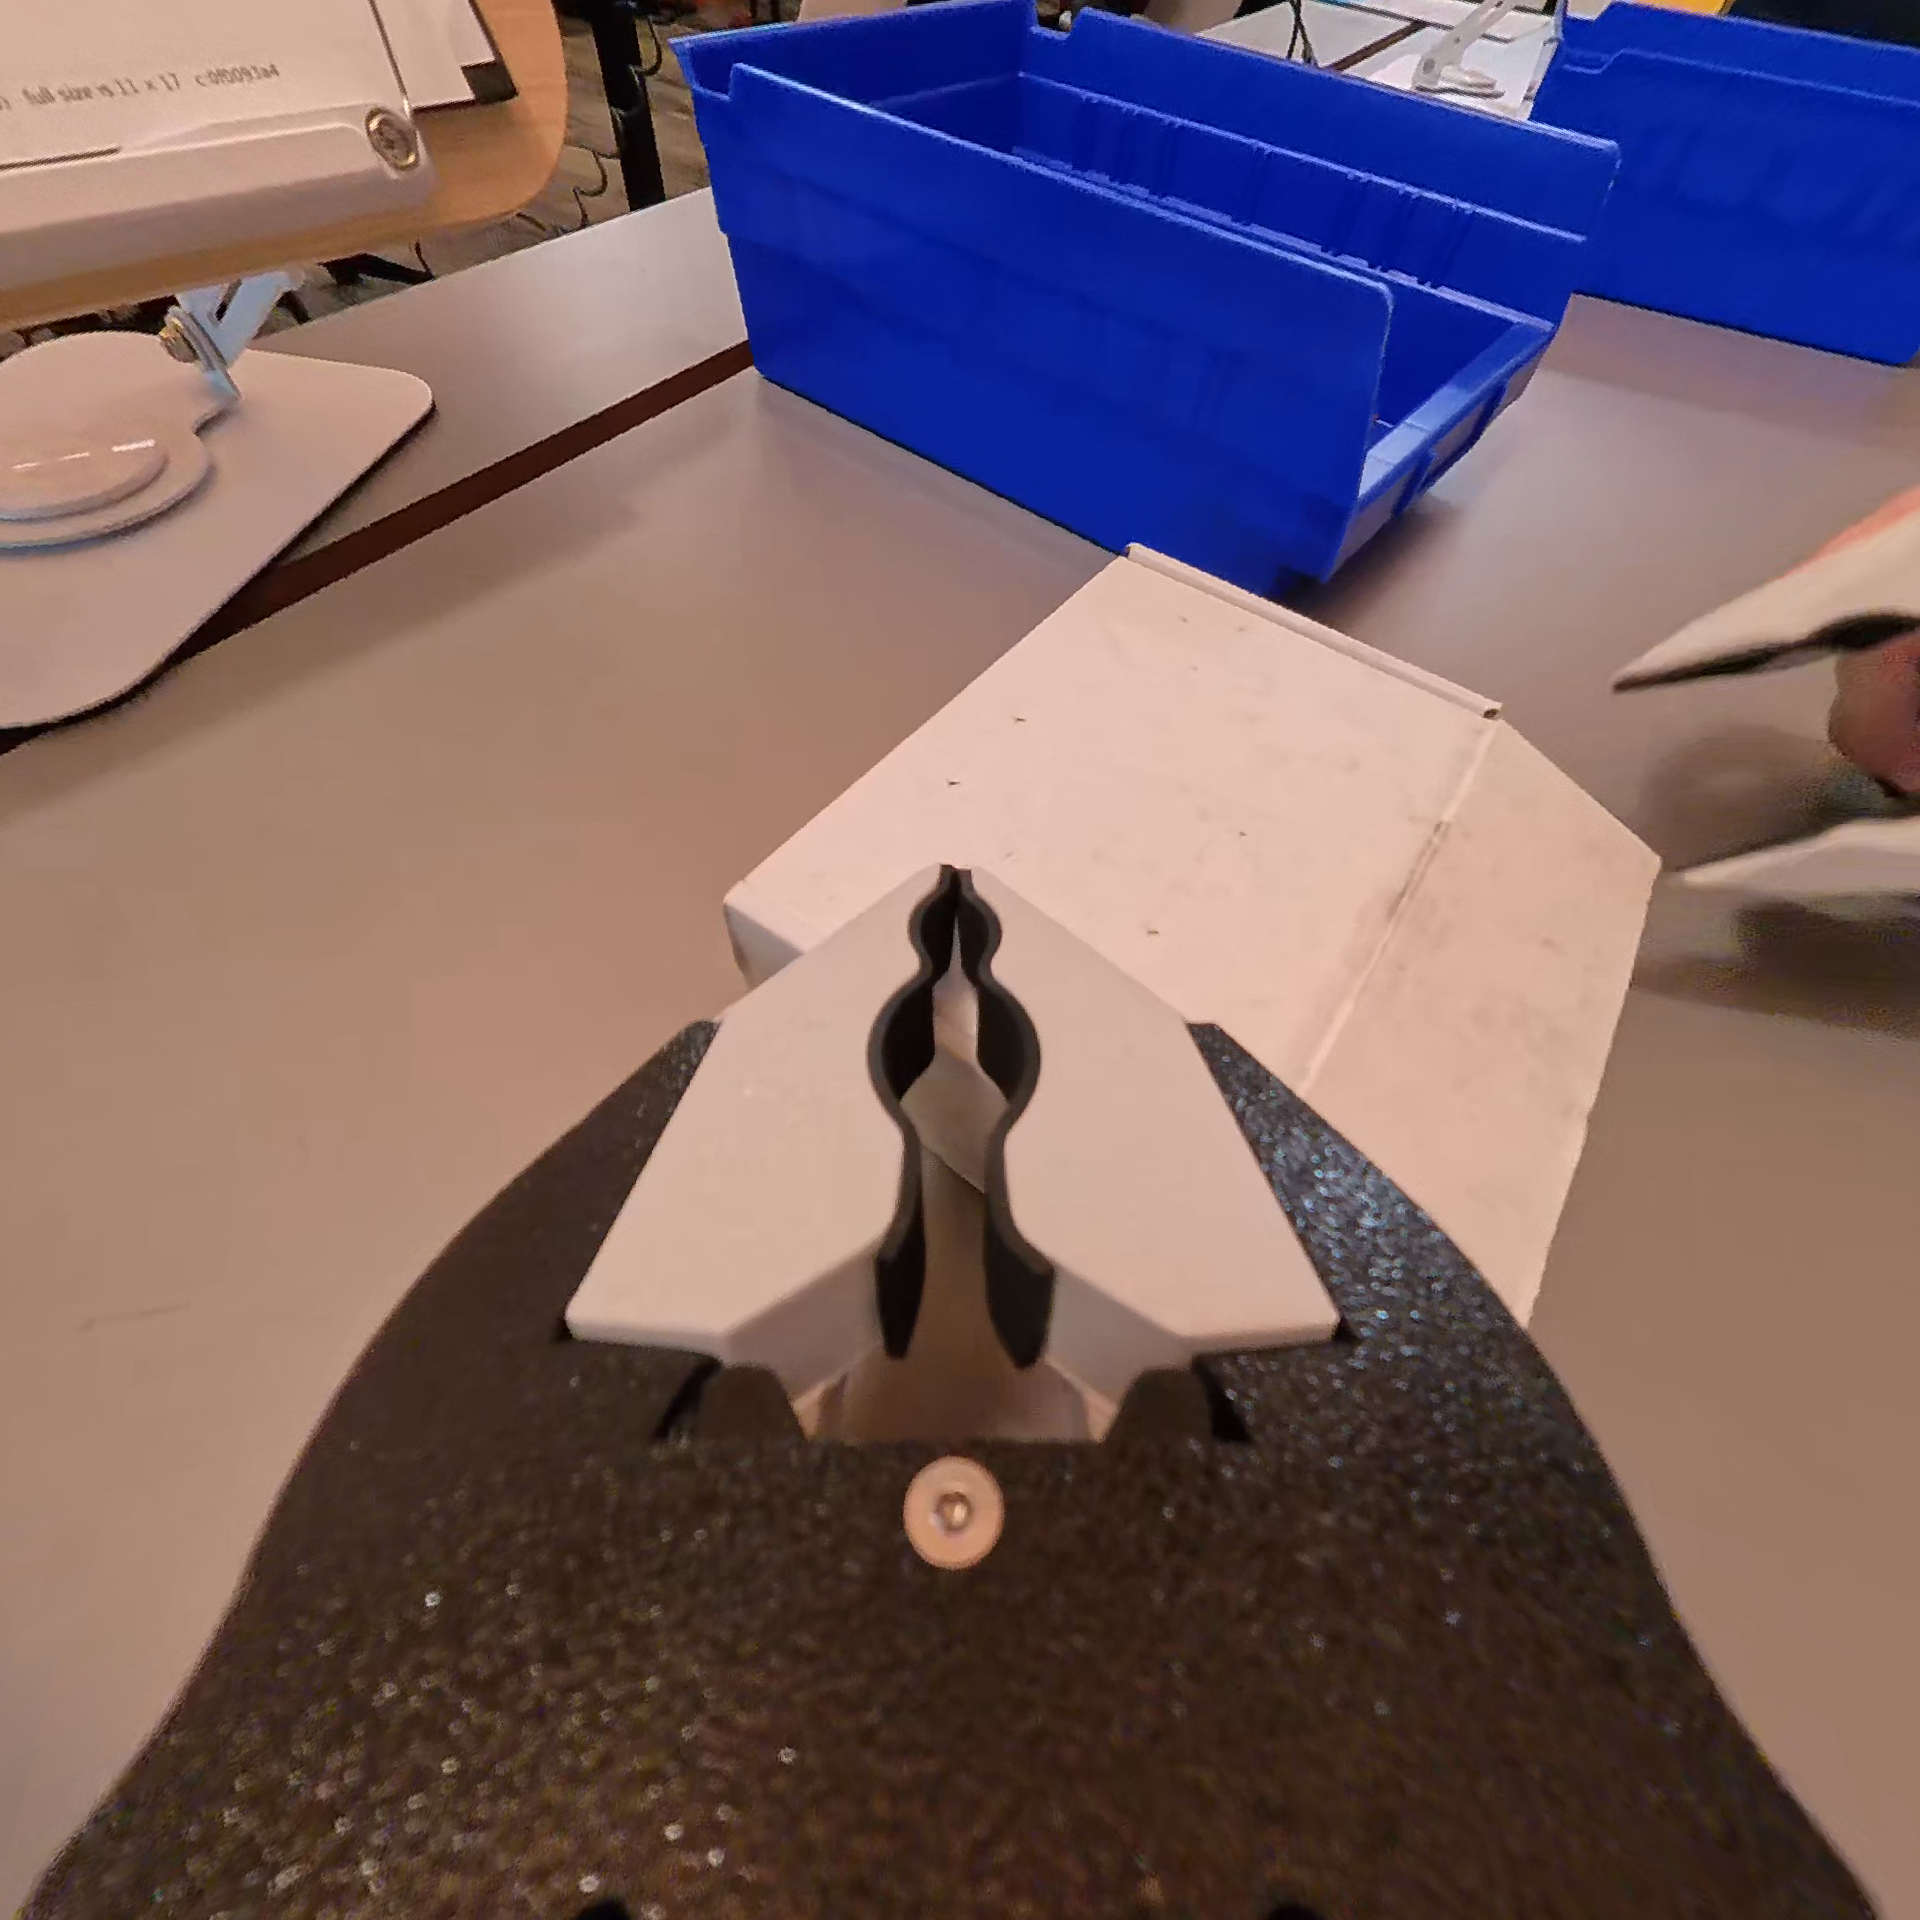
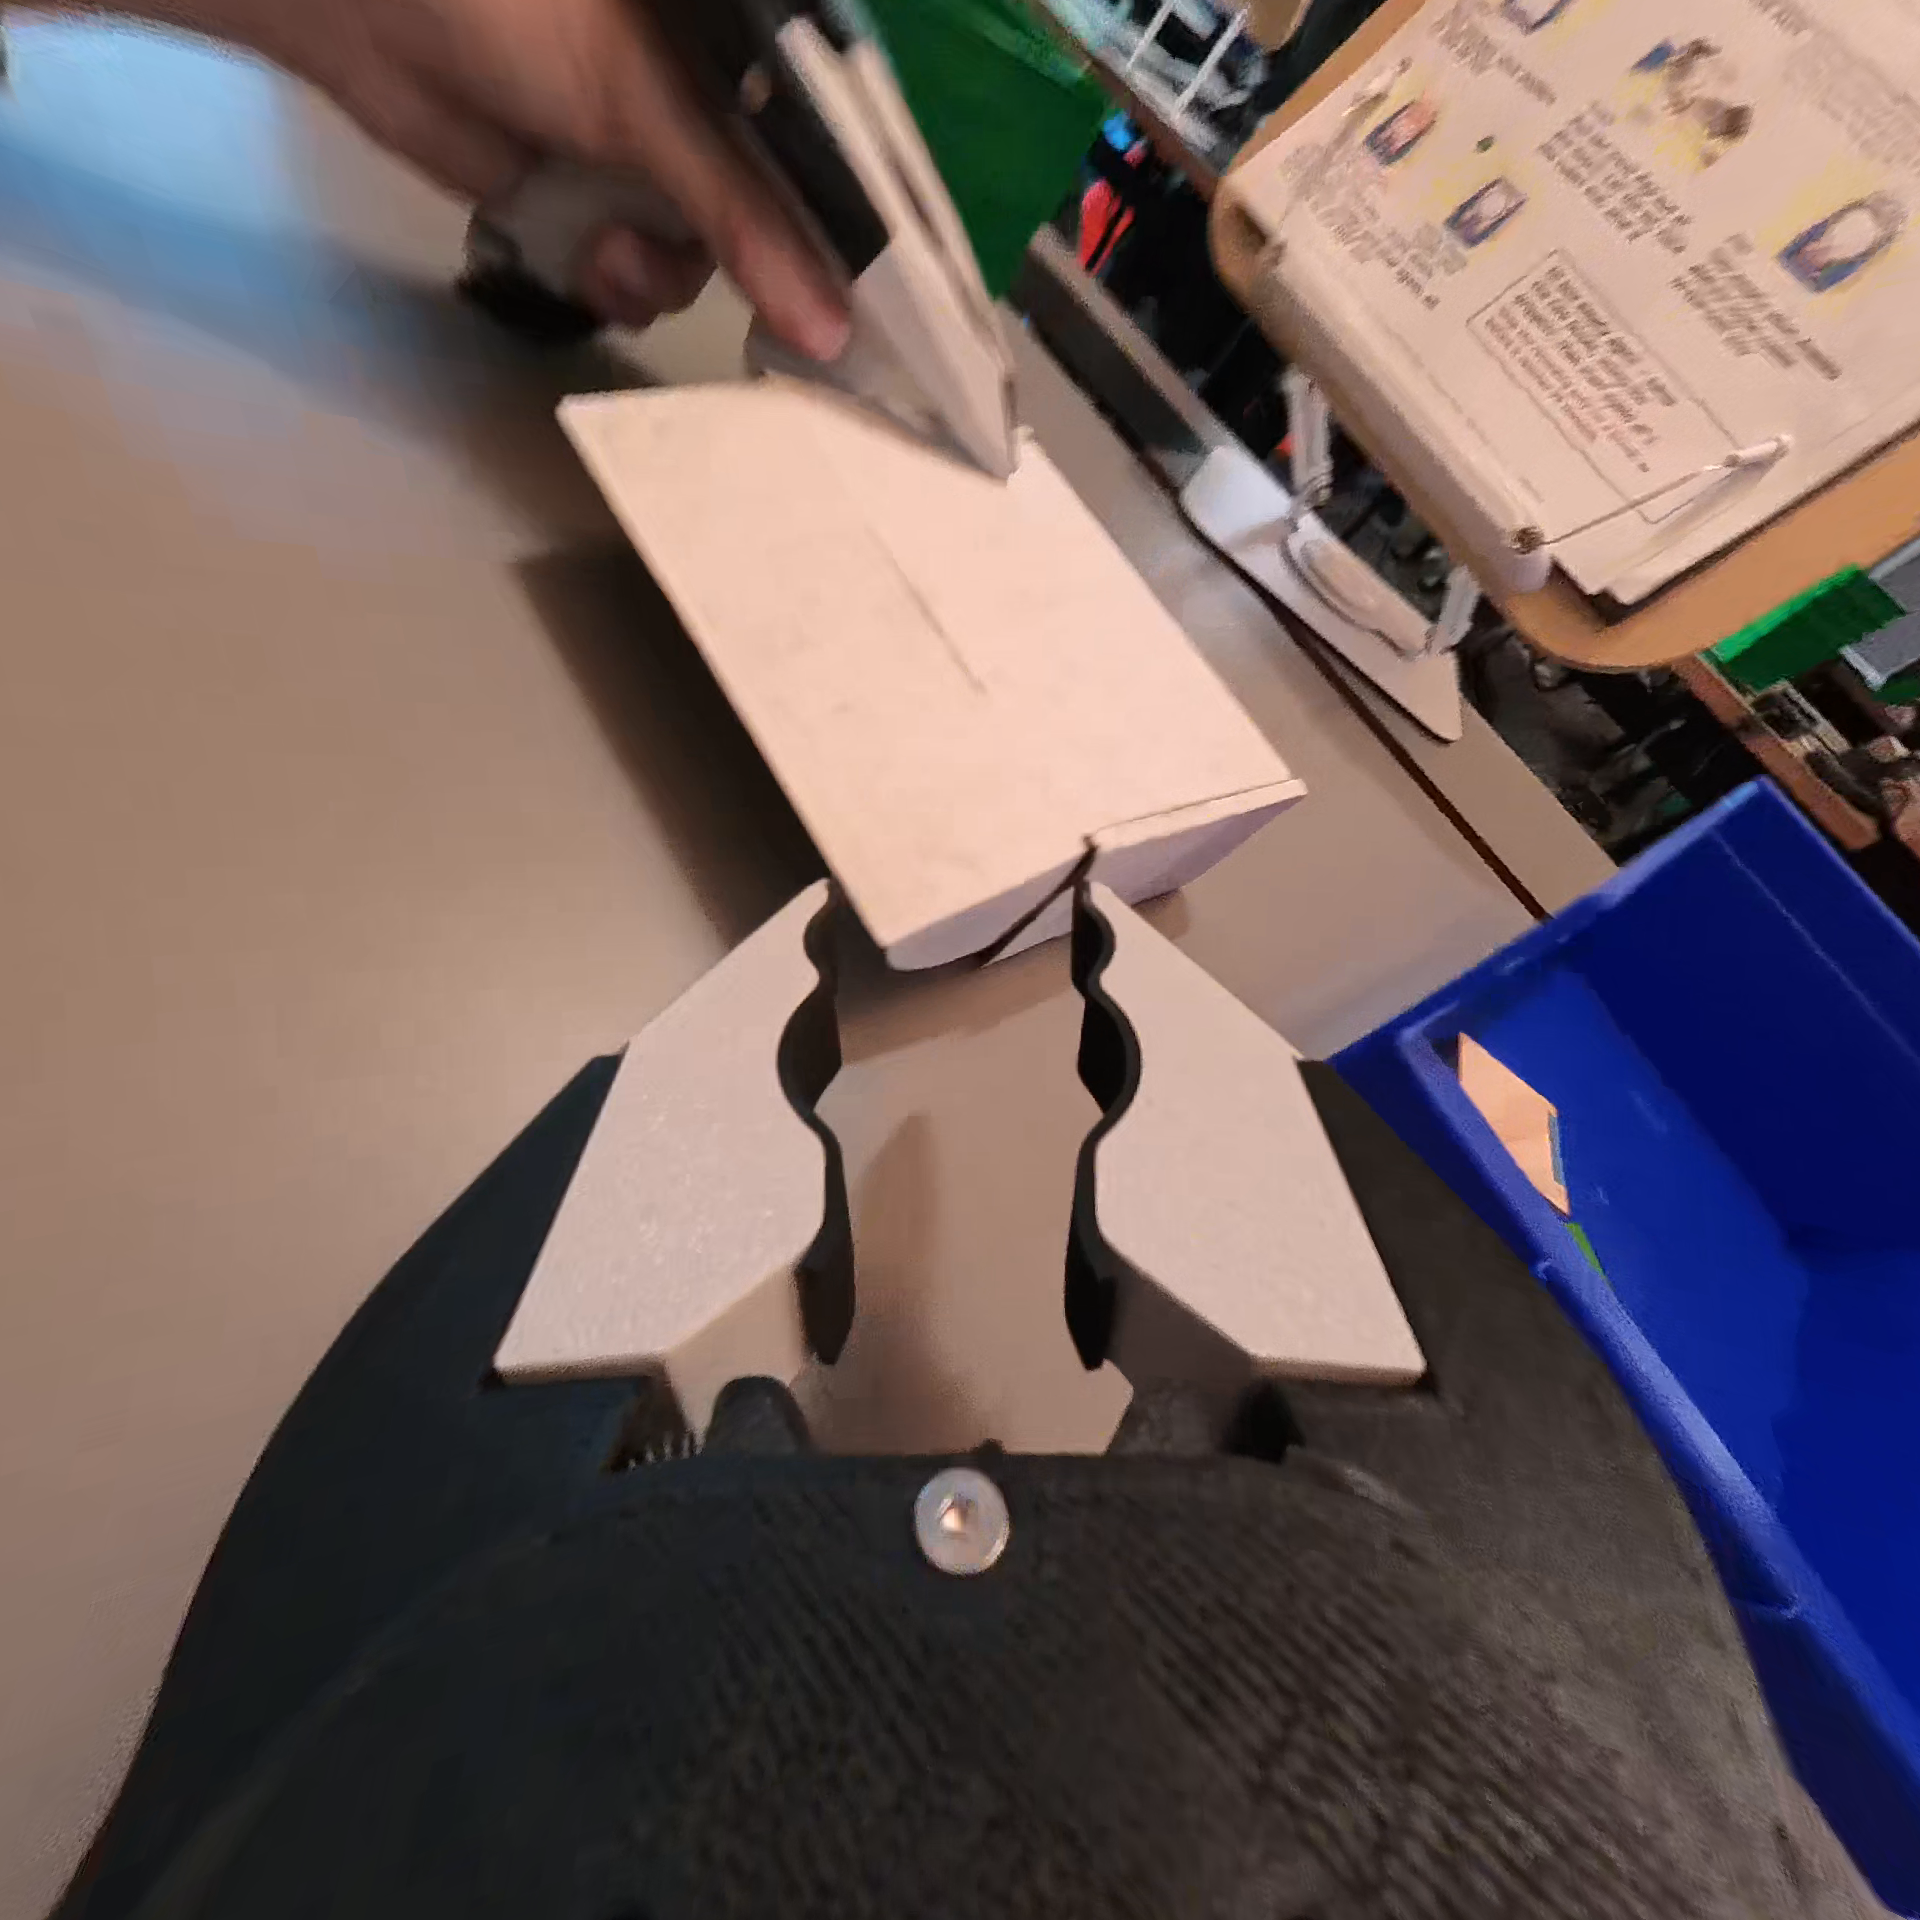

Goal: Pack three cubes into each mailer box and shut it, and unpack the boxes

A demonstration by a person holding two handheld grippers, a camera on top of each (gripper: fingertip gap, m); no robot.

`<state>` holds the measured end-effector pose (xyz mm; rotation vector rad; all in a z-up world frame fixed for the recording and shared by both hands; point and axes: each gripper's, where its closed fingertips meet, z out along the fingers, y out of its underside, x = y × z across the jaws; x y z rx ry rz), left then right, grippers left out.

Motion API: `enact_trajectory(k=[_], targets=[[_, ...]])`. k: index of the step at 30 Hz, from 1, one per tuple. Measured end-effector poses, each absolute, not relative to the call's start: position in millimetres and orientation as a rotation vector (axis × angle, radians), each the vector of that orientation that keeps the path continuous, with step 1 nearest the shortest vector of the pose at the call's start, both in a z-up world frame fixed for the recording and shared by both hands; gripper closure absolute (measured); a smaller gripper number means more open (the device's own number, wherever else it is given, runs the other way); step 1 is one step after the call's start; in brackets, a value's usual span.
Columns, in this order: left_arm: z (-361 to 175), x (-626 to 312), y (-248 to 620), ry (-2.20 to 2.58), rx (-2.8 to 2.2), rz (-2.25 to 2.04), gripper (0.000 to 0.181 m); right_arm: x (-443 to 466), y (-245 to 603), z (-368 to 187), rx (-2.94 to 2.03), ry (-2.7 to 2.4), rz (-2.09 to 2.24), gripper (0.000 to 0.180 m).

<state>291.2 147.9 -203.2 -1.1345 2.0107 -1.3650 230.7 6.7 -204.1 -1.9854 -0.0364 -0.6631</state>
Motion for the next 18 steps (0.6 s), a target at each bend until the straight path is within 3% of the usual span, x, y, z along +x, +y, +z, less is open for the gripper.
enact_trajectory(k=[2,8,18], targets=[[-199.7,289.7,148.3,2.003,-1.099,-1.366,0.18,237.1,4.5,-195.5,-1.939,0.041,-0.64,0.14],[-155.1,247.7,154.5,1.903,-0.979,-1.495,0.155,233.3,-4.4,-201.9,-1.988,0.06,-0.614,0.141],[-227.4,167.1,150.2,2.246,-0.935,-1.026,0.144,239.6,-4.6,-233.2,-2.134,-0.108,-0.818,0.143]])
